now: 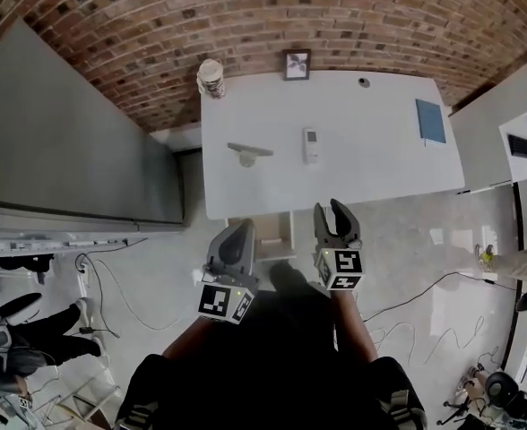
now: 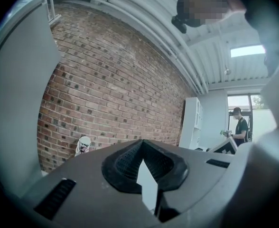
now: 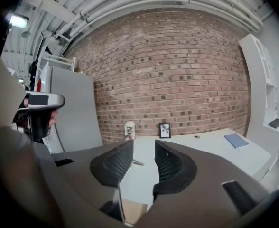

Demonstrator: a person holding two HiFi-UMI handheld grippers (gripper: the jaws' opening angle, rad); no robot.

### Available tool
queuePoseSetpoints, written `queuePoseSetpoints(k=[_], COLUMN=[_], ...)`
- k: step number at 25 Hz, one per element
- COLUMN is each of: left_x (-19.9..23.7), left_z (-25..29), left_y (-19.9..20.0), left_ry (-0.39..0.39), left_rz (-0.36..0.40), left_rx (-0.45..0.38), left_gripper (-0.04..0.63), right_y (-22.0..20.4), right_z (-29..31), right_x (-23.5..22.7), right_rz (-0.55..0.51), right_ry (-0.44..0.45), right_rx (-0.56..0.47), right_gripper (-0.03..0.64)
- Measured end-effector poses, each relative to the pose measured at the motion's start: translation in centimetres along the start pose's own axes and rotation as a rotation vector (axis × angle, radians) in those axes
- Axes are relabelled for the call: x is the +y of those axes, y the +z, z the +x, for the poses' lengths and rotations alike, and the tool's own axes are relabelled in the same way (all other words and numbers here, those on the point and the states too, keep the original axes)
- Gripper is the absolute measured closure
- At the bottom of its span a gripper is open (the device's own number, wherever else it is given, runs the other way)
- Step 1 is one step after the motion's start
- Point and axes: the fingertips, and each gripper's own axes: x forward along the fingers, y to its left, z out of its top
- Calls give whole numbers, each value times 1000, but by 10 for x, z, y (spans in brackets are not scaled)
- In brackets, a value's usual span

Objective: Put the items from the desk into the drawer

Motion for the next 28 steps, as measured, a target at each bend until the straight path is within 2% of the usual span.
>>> queuePoseSetpoints(k=[9,18,28], left_x=[8,15,24], left_z=[45,92,120], left_y=[-11,-15,-28], left_ry=[41,67,117], left_rz=[-18,-32,-51], left_rx=[31,50,84], left_gripper=[594,594,594], right_y=[-33,-83,-145], right_z=[66,142,208], right_x=[-37,-77,-98], right_rz=[12,41,67], right_ry=[10,-1,9], right_rx=[106,246,402], right_gripper=[494,451,394])
